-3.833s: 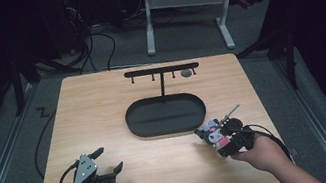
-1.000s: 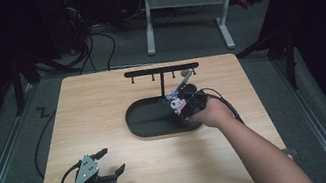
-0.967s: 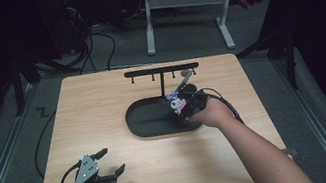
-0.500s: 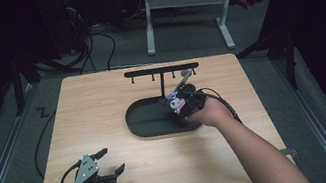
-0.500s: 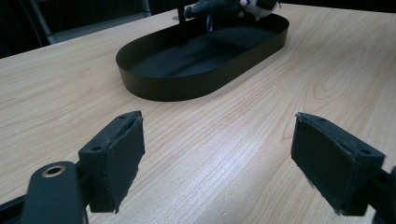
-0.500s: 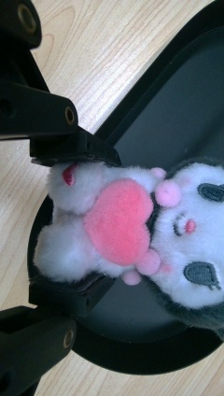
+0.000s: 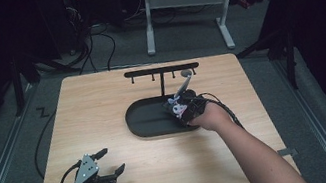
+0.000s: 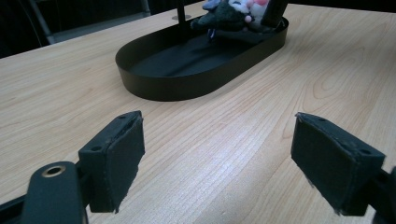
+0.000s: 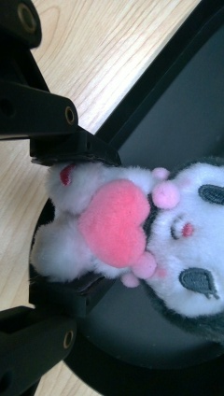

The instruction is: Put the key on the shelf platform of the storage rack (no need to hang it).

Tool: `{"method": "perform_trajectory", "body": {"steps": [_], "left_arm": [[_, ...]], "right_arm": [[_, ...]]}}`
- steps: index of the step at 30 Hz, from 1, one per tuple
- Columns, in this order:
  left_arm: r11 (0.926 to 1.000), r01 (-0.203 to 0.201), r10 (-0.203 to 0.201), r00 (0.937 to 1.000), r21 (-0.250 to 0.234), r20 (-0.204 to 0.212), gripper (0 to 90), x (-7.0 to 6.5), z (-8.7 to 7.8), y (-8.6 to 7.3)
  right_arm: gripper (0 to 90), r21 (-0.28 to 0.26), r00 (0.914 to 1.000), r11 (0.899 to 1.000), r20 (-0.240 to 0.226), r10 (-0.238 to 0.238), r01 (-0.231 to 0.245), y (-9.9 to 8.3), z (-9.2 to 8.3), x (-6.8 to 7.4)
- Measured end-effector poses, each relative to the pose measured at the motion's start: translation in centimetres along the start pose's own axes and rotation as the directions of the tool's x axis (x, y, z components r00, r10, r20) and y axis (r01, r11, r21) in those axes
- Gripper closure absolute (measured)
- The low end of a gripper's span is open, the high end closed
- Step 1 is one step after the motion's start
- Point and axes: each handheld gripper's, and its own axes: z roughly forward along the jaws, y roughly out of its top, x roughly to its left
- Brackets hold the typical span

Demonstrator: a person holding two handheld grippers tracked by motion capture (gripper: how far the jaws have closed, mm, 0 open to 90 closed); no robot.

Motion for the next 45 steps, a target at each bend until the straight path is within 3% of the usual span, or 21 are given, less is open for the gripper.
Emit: {"method": "perform_trajectory", "body": {"steps": [10,11,12,17,23,29,31,35,37,45], "left_arm": [[1.0,-0.002,0.002,1.0,0.001,0.001,18.1,0.0,0.0,0.0],[1.0,-0.002,0.002,1.0,0.001,0.001,18.2,0.0,0.0,0.0],[1.0,-0.002,0.002,1.0,0.0,0.001,18.2,0.0,0.0,0.0],[1.0,-0.002,0.002,1.0,0.0,0.002,18.2,0.0,0.0,0.0],[1.0,-0.002,0.002,1.0,0.0,0.002,18.2,0.0,0.0,0.0],[1.0,-0.002,0.002,1.0,0.001,0.003,18.2,0.0,0.0,0.0],[1.0,0.0,0.0,1.0,0.0,0.004,18.4,0.0,0.0,0.0],[1.0,0.001,-0.001,1.0,0.002,0.004,18.6,0.1,0.0,0.0],[1.0,0.001,-0.001,1.0,0.001,0.004,18.6,0.0,0.0,0.0],[1.0,0.003,-0.003,1.0,0.006,0.006,18.7,0.1,0.1,0.0]], "right_arm": [[46.3,0.022,1.0,1.0,0.003,-0.001,0.001,-0.3,0.7,-0.2],[46.3,0.028,0.9997,0.999,0.002,0.025,-0.025,-0.2,0.8,0.0],[46.2,0.021,1.0,1.0,0.003,0.004,-0.004,-0.1,0.9,-0.1],[45.3,0.021,0.9999,1.0,-0.011,0.008,-0.008,0.1,1.3,0.0],[35.6,0.006,0.9999,1.0,-0.011,0.005,-0.005,0.1,1.3,0.0],[30.7,-0.013,0.9996,1.0,-0.009,0.026,-0.026,0.0,0.6,0.0],[30.3,-0.023,0.9999,1.0,-0.003,0.013,-0.013,-0.1,0.3,-0.1],[30.2,-0.041,0.9989,0.998,-0.006,0.046,-0.046,-0.5,-0.6,-0.2],[30.3,-0.051,0.9995,0.998,0.003,0.032,-0.032,-0.6,-1.1,-0.3],[30.5,-0.086,0.9988,0.995,0.003,0.05,-0.049,-2.4,-2.3,-0.4]]}}
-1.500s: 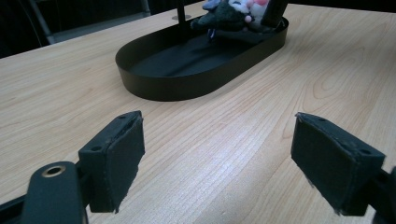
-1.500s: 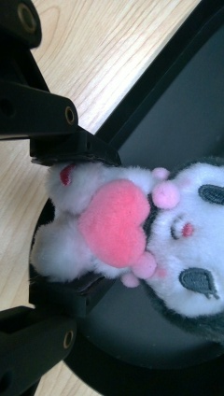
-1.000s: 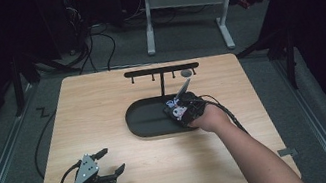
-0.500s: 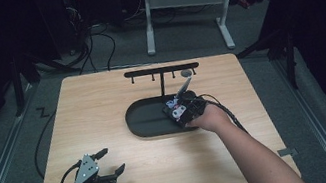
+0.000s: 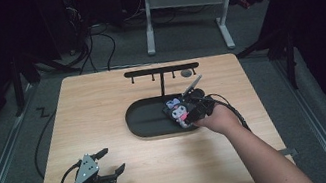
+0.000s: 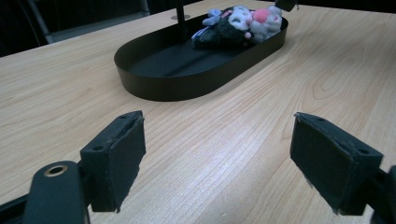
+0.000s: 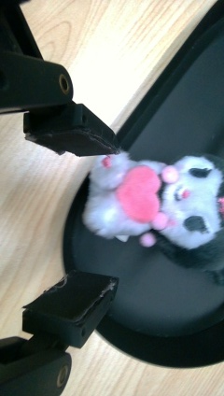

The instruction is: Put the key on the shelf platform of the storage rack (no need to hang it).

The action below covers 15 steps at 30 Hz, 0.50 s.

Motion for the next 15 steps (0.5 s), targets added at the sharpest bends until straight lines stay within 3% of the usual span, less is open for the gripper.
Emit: {"method": "perform_trajectory", "body": {"steps": [7,11,13,15], "left_arm": [[1.0,0.002,-0.002,1.0,0.002,-0.003,18.9,-0.1,0.0,0.0],[1.0,-0.004,0.004,1.0,0.006,-0.006,18.7,-0.1,0.0,0.0],[0.9999,-0.008,0.008,1.0,0.008,-0.004,18.4,-0.2,0.0,0.0],[0.9999,-0.007,0.007,1.0,0.01,-0.002,18.0,-0.2,-0.1,0.0]], "right_arm": [[31.0,-0.06,0.9999,0.998,-0.012,0.005,-0.005,-1.4,-1.4,-0.1],[31.3,-0.088,0.9998,0.996,-0.011,-0.014,0.013,-2.5,-1.6,0.1],[31.4,-0.111,0.9994,0.994,-0.035,-0.004,0.0,-3.2,-1.6,0.2],[31.3,-0.128,0.9995,0.992,-0.031,0.002,-0.006,-4.0,-1.6,0.4]]}}
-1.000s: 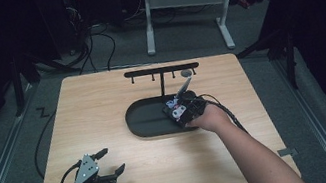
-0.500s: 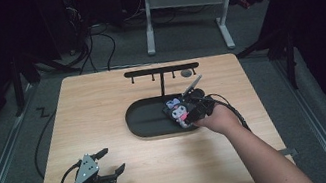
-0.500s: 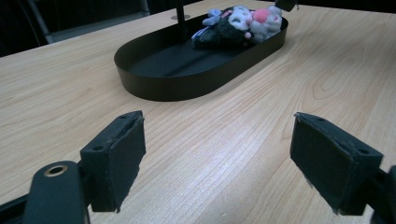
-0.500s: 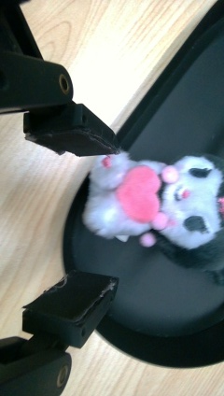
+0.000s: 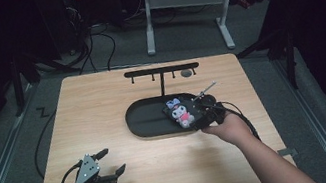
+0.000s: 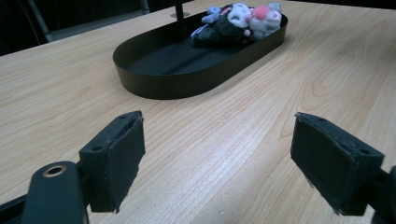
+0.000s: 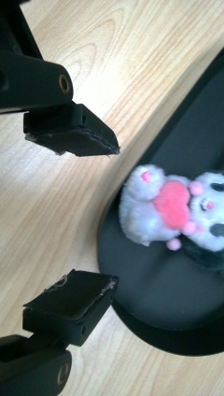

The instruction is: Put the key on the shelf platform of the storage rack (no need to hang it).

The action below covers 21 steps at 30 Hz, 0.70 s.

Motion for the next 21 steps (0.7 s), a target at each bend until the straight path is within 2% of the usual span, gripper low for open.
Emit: {"method": "perform_trajectory", "body": {"steps": [5,11,16,21], "left_arm": [[1.0,-0.006,0.006,1.0,-0.002,0.0,17.6,-0.1,-0.1,0.0],[1.0,-0.005,0.005,1.0,-0.006,0.001,17.3,-0.2,-0.1,-0.1],[1.0,-0.004,0.004,1.0,-0.001,0.002,17.4,-0.1,0.0,-0.1],[1.0,-0.007,0.007,1.0,0.004,0.0,17.4,-0.1,0.1,0.0]], "right_arm": [[32.9,-0.06,0.9999,0.998,-0.01,-0.006,0.005,-2.2,0.0,0.1],[33.2,-0.128,0.9998,0.992,-0.016,0.009,-0.011,-4.8,0.0,0.3],[33.0,-0.21,0.9999,0.978,-0.004,0.01,-0.01,-7.1,-0.1,0.3],[31.1,-0.304,0.9998,0.953,0.009,0.018,-0.014,-9.9,0.1,0.4]]}}
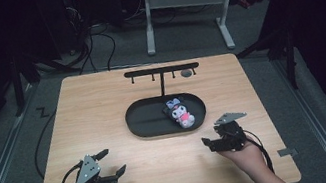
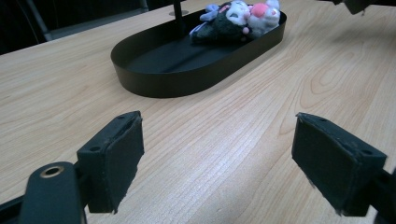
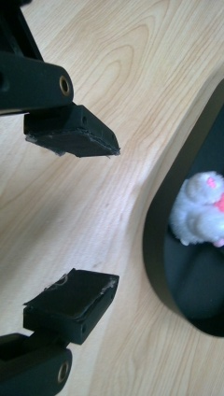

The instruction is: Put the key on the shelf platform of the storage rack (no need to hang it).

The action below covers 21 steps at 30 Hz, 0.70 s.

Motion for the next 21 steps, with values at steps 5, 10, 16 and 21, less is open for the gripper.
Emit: {"method": "perform_trajectory", "body": {"steps": [5,10,16,21], "left_arm": [[1.0,0.003,-0.003,1.0,0.001,0.0,17.7,0.1,0.0,0.0],[1.0,0.002,-0.002,1.0,-0.001,0.002,17.8,0.1,0.1,0.0],[0.9999,0.009,-0.009,1.0,0.005,-0.004,18.7,0.1,0.1,0.0],[0.9999,-0.01,0.01,0.9999,0.01,-0.002,16.9,-0.1,0.0,0.0]], "right_arm": [[28.3,-0.107,0.9987,0.993,0.002,0.051,-0.05,-2.5,-0.6,0.0],[24.2,-0.172,0.9967,0.982,0.0,0.082,-0.08,-4.6,-1.1,0.5],[21.6,-0.275,0.999,0.961,0.028,0.035,-0.026,-6.8,-2.5,1.9],[21.6,-0.303,0.9981,0.952,0.038,0.049,-0.036,-6.9,-2.7,1.3]]}}
